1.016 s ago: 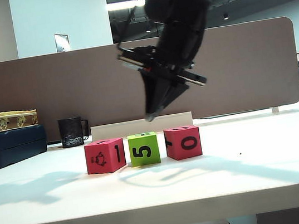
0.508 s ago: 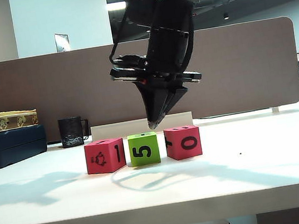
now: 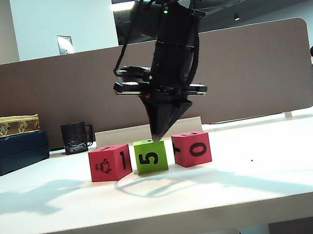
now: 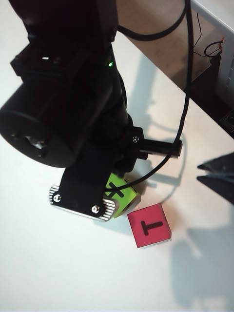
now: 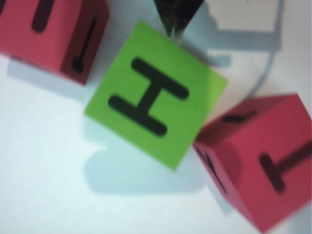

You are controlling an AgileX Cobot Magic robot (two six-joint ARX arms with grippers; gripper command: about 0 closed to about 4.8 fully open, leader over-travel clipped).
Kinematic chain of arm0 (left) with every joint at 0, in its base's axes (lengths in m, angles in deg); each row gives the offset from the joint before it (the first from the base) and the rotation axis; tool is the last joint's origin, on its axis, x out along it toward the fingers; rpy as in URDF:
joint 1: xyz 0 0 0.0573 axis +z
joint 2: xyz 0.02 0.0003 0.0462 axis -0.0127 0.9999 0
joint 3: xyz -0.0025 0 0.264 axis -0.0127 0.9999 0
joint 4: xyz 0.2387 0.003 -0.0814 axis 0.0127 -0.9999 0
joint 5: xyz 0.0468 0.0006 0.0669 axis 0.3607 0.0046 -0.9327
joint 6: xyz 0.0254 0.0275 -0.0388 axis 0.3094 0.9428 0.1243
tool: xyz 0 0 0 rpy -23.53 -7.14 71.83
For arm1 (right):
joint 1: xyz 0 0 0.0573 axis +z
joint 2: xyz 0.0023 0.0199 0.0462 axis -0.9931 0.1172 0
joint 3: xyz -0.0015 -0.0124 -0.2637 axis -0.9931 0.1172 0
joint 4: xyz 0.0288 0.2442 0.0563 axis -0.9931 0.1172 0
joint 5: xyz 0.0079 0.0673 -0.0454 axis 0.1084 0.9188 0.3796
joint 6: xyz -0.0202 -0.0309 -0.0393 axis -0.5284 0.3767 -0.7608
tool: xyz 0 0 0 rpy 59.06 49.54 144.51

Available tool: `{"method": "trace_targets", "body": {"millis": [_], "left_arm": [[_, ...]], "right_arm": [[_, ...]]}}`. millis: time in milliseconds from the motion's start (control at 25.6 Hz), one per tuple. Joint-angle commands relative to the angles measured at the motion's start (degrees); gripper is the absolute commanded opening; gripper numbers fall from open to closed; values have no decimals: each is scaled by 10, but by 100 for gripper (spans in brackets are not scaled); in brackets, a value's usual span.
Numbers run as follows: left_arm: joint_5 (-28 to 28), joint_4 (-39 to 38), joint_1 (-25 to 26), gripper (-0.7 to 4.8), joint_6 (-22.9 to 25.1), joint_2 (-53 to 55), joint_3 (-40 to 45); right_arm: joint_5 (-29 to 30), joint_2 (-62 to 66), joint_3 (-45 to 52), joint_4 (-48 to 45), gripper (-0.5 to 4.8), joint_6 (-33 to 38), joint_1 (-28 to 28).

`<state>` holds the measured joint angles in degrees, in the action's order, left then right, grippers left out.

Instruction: Select the appropriate blocks from the scattered letter blocks on the table and arrange them in a row to spell out "THU".

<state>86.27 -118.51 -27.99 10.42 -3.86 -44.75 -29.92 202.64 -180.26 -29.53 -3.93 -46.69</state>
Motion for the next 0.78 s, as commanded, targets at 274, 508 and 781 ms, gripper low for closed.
{"method": "trace_targets", "body": {"millis": [274,508,781], "left_arm": [[1,1,0,-6,3,-3,-3],[1,1,0,-6,3,-3,-3],[1,1,0,-6,5,-3,-3]], "right_arm": [[-8,-2,-2,18,-5,-1,0],[-8,16,-2,-3,-5,-1,0],[-52,26,-3,-38,-5,-10,-4]]}}
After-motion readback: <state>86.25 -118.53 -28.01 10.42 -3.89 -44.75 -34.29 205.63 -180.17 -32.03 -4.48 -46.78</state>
